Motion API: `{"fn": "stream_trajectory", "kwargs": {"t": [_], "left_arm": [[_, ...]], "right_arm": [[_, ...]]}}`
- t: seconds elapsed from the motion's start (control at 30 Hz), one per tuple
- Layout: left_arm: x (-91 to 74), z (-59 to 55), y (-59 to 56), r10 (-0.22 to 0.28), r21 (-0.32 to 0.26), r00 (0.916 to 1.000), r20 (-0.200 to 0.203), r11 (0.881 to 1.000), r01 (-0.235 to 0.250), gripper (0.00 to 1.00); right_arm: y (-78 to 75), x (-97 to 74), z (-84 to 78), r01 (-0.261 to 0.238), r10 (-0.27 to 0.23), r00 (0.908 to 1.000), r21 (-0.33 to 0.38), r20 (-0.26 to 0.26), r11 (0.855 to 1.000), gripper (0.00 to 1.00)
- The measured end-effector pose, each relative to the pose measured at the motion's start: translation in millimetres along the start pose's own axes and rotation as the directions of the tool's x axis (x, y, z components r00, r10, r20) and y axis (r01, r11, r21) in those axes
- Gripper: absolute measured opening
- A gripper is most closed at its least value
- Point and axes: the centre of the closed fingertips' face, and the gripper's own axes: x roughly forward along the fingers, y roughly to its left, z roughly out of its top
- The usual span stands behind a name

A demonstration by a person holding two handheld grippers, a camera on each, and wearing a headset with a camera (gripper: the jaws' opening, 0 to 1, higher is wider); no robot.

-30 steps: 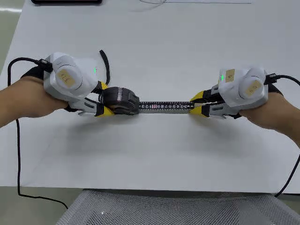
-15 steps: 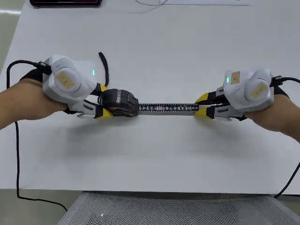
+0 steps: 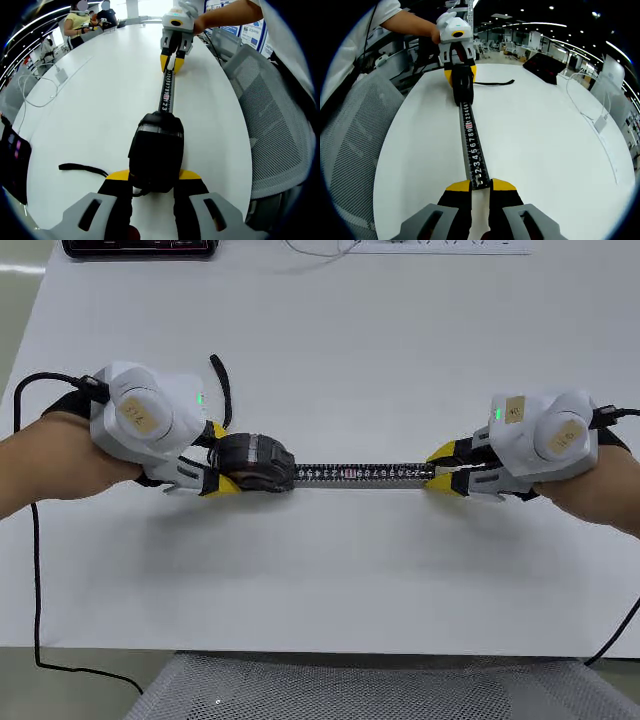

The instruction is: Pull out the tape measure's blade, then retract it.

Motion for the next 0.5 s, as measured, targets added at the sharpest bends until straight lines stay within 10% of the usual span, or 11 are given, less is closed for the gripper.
{"fn": "stream_trajectory", "kwargs": {"t": [0.5], "left_arm": [[0.3, 0.0, 0.2, 0.000, 0.001, 1.0000, -0.002, 1.000, 0.000, 0.26]], "right_arm": [[-0.9, -8.8, -9.7, 0.006, -0.006, 0.9998, 0.002, -0.018, 1.000, 0.08]]}}
